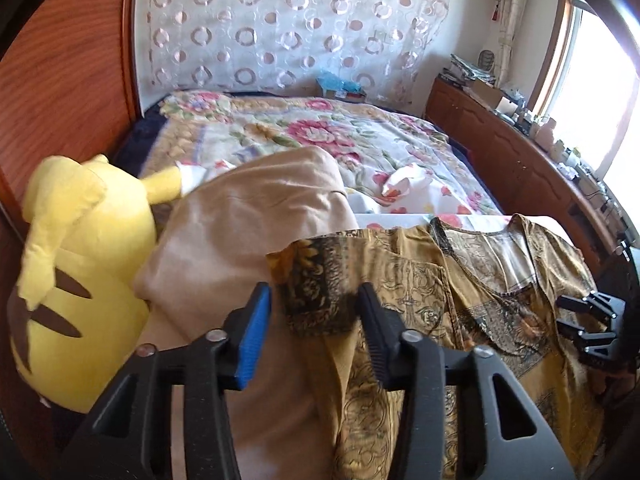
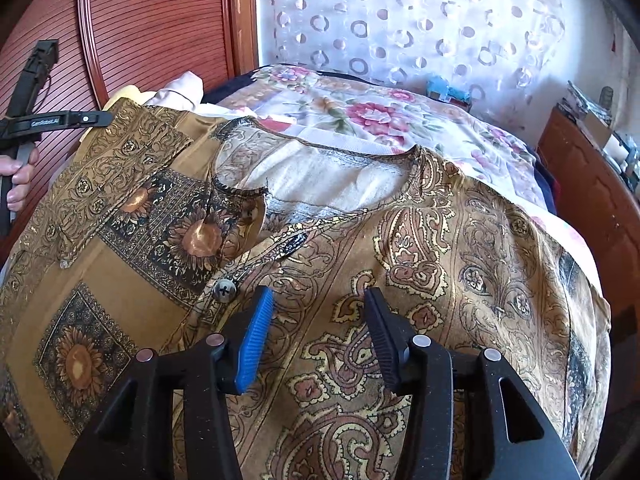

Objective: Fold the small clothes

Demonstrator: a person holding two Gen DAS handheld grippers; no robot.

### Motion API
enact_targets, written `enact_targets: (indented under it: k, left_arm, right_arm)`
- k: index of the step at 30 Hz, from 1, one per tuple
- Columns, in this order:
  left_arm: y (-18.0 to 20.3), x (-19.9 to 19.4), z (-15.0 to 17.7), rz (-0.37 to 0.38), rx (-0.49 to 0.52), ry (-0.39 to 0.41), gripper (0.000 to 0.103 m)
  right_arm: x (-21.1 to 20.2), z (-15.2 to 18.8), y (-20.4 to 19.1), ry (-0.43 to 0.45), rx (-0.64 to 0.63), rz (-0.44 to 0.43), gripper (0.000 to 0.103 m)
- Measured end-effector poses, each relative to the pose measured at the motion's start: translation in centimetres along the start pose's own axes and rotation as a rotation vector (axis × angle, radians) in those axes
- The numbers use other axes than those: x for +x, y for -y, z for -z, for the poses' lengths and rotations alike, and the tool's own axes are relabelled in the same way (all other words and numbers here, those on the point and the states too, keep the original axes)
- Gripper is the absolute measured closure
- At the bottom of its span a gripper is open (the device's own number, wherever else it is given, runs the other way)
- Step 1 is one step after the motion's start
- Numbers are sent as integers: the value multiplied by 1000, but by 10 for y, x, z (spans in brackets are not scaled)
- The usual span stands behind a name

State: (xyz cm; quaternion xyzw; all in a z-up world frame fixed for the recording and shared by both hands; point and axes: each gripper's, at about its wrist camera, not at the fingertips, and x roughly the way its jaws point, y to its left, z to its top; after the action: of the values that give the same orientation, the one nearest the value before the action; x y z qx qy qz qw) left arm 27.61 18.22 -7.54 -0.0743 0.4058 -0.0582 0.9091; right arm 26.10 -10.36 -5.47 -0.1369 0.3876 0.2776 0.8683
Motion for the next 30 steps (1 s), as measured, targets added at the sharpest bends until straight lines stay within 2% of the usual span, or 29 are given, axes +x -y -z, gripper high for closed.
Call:
enact_targets:
  k: [1,2,3,4,6,8,9,10,11,18,20,24,28,30]
  left_arm:
    - [0,2,-2,14,0,-7,67]
    - [0,3,-3,21,7,-11,76]
    - [1,3,-5,22,19,-13,90]
    - [2,2,-6,21,25,-10,96]
    - [2,-5,-11,10,36,16,98]
    - [-2,-14,-18,-25,37,47,98]
    - [-5,-13,-21,-58,39,51,98]
    - [-9,-11,-24,-124,49,47,98]
    - [-13,-9,-25,-143,48,37,98]
    - [-5,-25,-22,-110,65,60,98]
    - [1,-32,-22,-126,70,76,98]
    - [16,-48,-21,-135,102,120,79]
    - [35,-50,-13,-97,129,111,73]
    - [43,-48,-8,-79,137,107,65]
  right_arm:
    - [0,0,0,-1,0,-1,53]
    - [0,0,0,-1,0,-1,53]
    - [-1,-1,0,-1,-1,-1,53]
    - [0,-1,0,-1,-1,-2,53]
    - [0,-1,1,-2,0,-4,52]
    - [0,-1,1,-2,0,-5,52]
    - [0,-1,1,-2,0,-5,52]
    - [0,-1,1,-2,0,-5,52]
    - [0,-1,1,-2,0,-4,52]
    - [0,-1,1,-2,-1,-4,52]
    - [0,-1,1,-2,-1,-4,51]
    - [0,-1,0,-2,-3,-2,51]
    - [1,-1,0,-1,-5,1,51]
    - [2,-1,1,-1,-5,2,50]
